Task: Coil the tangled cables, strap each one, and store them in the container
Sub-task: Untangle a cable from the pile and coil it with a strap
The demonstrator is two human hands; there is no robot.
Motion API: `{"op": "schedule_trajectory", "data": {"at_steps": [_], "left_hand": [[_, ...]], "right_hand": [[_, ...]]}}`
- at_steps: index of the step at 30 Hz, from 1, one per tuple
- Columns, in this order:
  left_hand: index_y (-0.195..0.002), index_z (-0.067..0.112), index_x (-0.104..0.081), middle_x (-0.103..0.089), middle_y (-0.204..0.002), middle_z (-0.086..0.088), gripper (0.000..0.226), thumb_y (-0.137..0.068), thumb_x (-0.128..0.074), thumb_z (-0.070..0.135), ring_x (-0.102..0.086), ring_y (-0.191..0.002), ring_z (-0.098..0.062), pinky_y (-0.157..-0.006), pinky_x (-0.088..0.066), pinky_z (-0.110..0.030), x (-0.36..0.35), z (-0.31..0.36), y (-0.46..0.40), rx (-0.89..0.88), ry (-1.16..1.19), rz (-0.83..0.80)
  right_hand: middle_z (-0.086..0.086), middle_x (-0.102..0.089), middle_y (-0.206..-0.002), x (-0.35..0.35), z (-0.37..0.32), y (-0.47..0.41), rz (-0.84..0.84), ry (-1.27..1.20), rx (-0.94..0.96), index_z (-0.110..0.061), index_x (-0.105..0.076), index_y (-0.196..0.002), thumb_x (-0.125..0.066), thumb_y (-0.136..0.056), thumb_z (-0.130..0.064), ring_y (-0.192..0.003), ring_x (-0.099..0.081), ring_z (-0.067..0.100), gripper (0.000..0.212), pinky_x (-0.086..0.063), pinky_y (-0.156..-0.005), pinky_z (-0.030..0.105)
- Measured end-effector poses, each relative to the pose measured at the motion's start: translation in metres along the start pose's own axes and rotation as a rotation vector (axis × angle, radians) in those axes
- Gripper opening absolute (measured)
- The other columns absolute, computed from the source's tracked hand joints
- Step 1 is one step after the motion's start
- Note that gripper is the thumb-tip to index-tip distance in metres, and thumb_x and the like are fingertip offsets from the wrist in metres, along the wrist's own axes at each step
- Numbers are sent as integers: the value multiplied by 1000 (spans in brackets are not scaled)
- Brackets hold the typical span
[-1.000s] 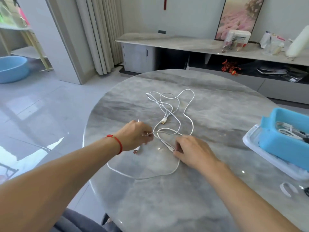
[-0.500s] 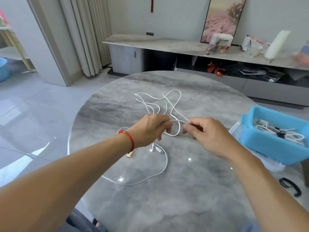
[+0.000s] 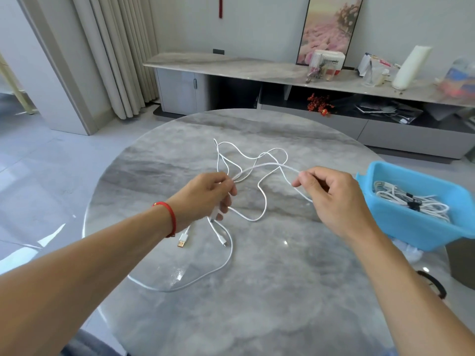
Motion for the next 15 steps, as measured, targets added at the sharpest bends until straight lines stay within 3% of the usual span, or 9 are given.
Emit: {"op": "schedule_trajectory", "data": {"at_steps": [3,5,7,11,15], "left_hand": [[-93,10,-55,-61,-77,-15,24,-106,-46,28,-61,-62,-28,-55,-53,-33,-8,-9,1,110,311,32],[-98,10,-55,-58,-72,-14,23,-107,-43,27,-56,-55,-27,-49,-46,-29,-19,-7,-1,113,349,10],[-106,8,-57,-58,-69,-12,24,-108,-40,24,-52,-53,-24,-47,-41,-27,-32,-8,-1,143,354,-26],[-112,3,-59,-55,-74,-13,22,-94,-48,1,-46,-56,-22,-50,-35,-28,-52,-12,1,216,352,-88],[-107,1,-61,-58,-82,-11,29,-80,-51,-2,-50,-68,-21,-56,-44,-31,-57,-14,4,188,223,-186]], "right_hand": [[-13,-45,-51,-32,-7,11,-178,-2,23,-24,-78,-90,-60,-103,-23,-49,-39,10,22,-33,-51,22],[-12,-64,-64,-53,-16,19,-284,42,51,-29,-71,-82,-57,-104,-23,-55,-52,11,26,-44,-61,29],[-6,-71,-78,-68,-23,24,-337,130,93,-27,-55,-72,-54,-104,-26,-68,-63,15,32,-50,-68,37],[-8,-60,-79,-85,-31,29,-401,291,131,-26,-55,-83,-49,-107,-31,-81,-59,24,25,-49,-76,45],[-7,-54,-64,-82,-49,33,-439,257,154,-18,-59,-80,-48,-103,-37,-67,-53,20,32,-46,-67,43]]}}
Point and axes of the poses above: each hand's wrist, its own y-axis away from the middle knuckle, its own x-axis out of the back of the hand, z = x × y, the point moved 10 cm from there along -y, towards the middle knuckle
